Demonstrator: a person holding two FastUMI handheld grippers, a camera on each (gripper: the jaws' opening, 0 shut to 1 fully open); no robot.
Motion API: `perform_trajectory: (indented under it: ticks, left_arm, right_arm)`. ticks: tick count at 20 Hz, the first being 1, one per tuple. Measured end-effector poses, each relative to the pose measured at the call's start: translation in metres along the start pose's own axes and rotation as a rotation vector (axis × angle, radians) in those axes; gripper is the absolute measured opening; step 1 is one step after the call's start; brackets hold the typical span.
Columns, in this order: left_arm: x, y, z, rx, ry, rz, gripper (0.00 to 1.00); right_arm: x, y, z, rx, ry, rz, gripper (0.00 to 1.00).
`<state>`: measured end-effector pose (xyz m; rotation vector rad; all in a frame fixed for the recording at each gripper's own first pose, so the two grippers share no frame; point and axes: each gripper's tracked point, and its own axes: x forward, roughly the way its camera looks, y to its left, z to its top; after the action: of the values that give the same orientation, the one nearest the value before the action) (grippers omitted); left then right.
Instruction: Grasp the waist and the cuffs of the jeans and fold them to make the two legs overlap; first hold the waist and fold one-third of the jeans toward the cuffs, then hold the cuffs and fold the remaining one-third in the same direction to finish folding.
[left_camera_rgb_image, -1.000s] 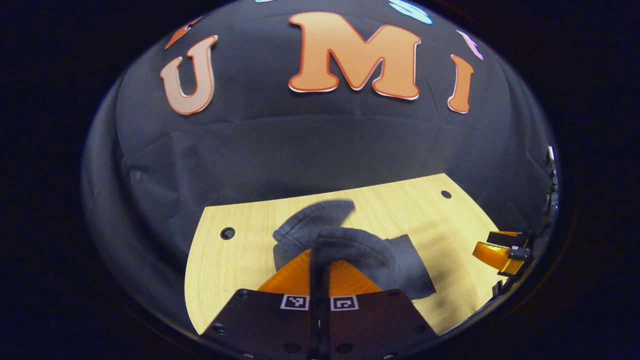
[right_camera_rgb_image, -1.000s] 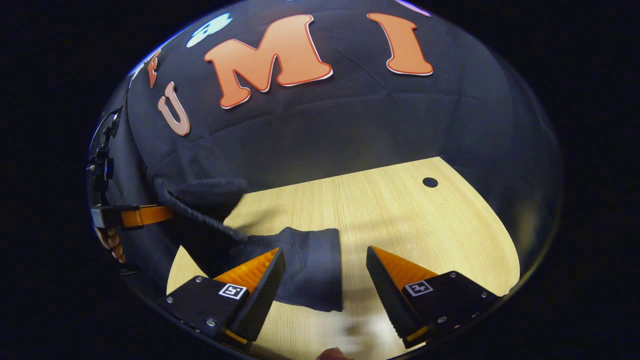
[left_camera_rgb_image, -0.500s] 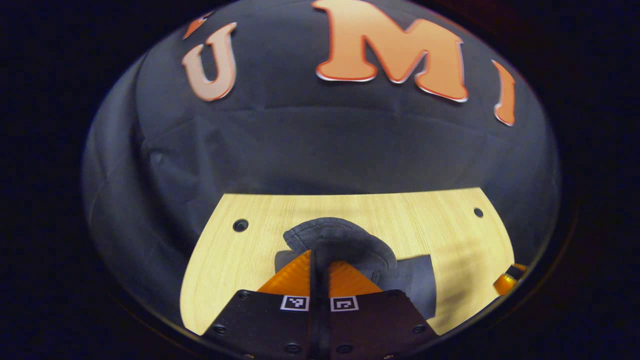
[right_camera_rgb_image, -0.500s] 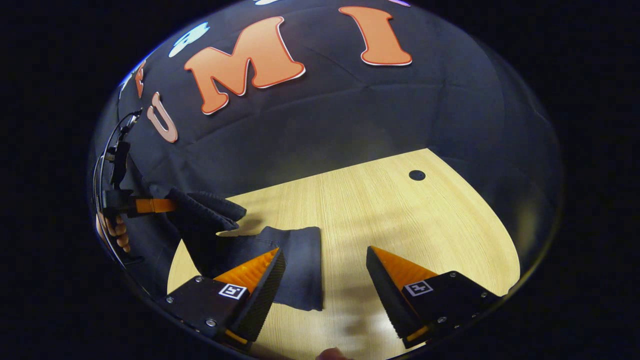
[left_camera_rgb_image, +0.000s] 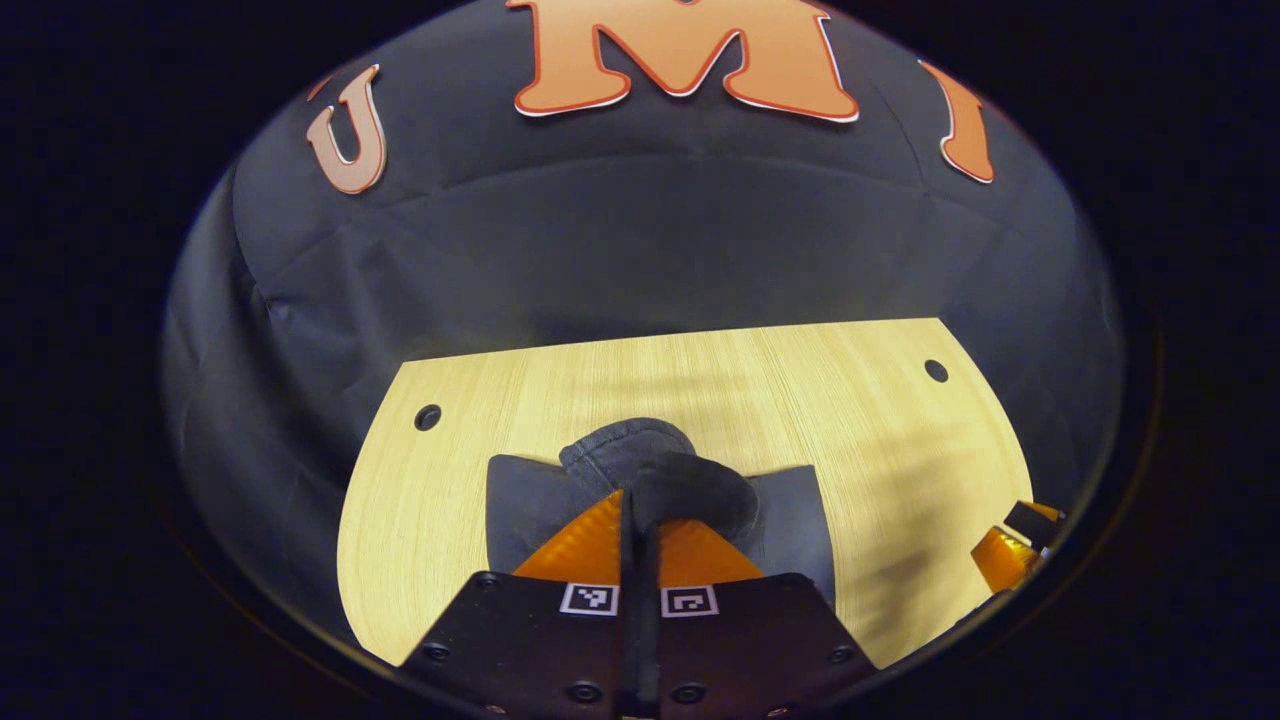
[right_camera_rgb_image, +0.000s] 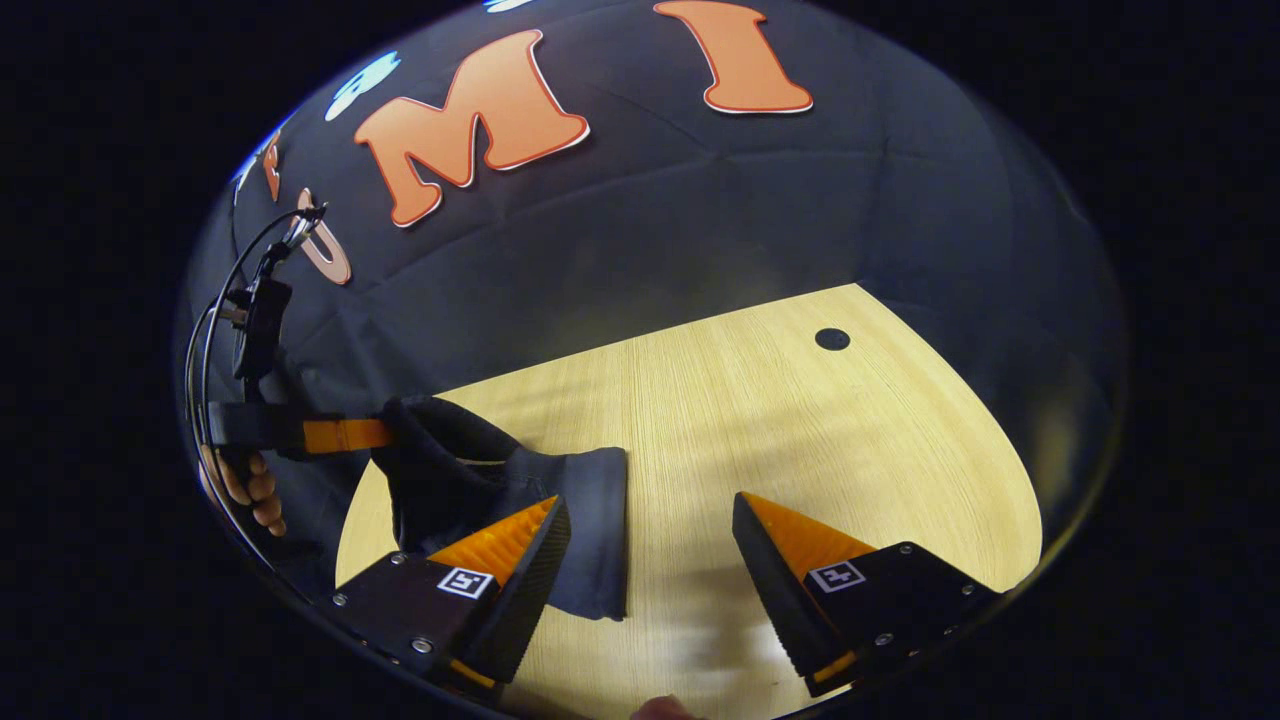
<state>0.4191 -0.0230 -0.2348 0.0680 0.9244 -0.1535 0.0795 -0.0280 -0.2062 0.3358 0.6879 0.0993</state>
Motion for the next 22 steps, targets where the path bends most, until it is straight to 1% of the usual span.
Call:
perform_trajectory:
  ticks: [1,3,5,6,7,8,10,11,12,14,15,17,19,22]
  left_arm:
    - [-0.003,-0.004,-0.008,0.019,0.002,-0.005,0.02]
    - [-0.006,-0.025,-0.033,0.079,0.018,-0.046,0.02]
    - [-0.005,-0.047,-0.057,0.146,0.037,-0.082,0.09]
    - [-0.008,-0.055,-0.066,0.170,0.040,-0.090,0.16]
    - [-0.008,-0.059,-0.071,0.187,0.035,-0.094,0.11]
    - [-0.007,-0.063,-0.076,0.187,0.039,-0.102,0.21]
    - [-0.018,-0.079,-0.087,0.162,0.031,-0.169,0.36]
    - [-0.025,-0.086,-0.088,0.147,0.020,-0.213,0.48]
    - [-0.031,-0.089,-0.087,0.138,0.001,-0.237,0.64]
    - [-0.043,-0.083,-0.071,0.127,-0.072,-0.241,0.96]
    - [-0.048,-0.078,-0.062,0.109,-0.121,-0.236,1.00]
    - [-0.060,-0.066,-0.042,0.081,-0.227,-0.220,0.99]
    - [-0.072,-0.047,-0.021,0.061,-0.336,-0.180,0.99]
    - [-0.093,-0.023,-0.004,0.038,-0.490,-0.124,1.00]
  right_arm:
    - [0.000,0.002,0.001,-0.002,-0.003,0.011,0.99]
    - [0.003,0.003,0.003,0.001,-0.016,0.025,0.99]
    - [0.003,0.006,0.003,-0.006,-0.017,0.037,0.99]
    - [0.003,0.006,0.004,-0.019,-0.023,0.036,0.99]
    - [0.001,0.007,0.006,-0.033,-0.032,0.040,0.99]
    - [0.001,0.012,0.008,-0.043,-0.040,0.040,0.99]
    - [0.005,0.026,0.018,-0.056,-0.057,0.048,0.99]
    - [0.005,0.028,0.021,-0.067,-0.068,0.045,0.99]
    - [0.003,0.029,0.023,-0.080,-0.082,0.039,0.99]
    - [-0.005,0.036,0.031,-0.109,-0.119,0.042,0.99]
    - [-0.010,0.041,0.036,-0.127,-0.143,0.043,0.99]
    - [-0.021,0.050,0.048,-0.181,-0.203,0.040,0.99]
    - [-0.033,0.064,0.061,-0.236,-0.275,0.031,0.98]
    - [-0.053,0.089,0.079,-0.294,-0.382,0.059,0.98]
